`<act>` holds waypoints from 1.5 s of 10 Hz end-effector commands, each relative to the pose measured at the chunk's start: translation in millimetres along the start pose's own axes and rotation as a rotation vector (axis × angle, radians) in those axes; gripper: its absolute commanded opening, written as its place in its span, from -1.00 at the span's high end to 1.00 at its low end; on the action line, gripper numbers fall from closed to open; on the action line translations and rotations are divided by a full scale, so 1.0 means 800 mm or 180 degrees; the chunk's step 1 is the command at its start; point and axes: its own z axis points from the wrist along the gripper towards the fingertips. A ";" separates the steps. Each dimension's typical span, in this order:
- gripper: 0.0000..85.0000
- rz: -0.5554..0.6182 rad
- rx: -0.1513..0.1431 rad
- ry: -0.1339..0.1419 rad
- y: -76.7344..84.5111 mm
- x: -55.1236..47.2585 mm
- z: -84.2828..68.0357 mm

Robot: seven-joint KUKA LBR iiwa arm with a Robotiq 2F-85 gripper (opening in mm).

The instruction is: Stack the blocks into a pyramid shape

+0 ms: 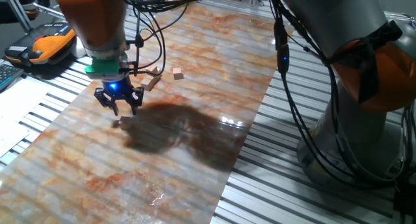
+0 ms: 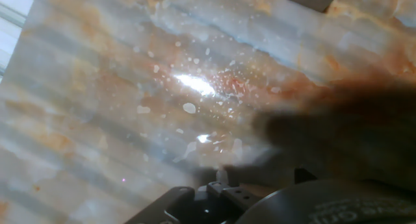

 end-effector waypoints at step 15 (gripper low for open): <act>-0.20 0.0120 0.0146 -0.0162 -0.012 0.016 0.009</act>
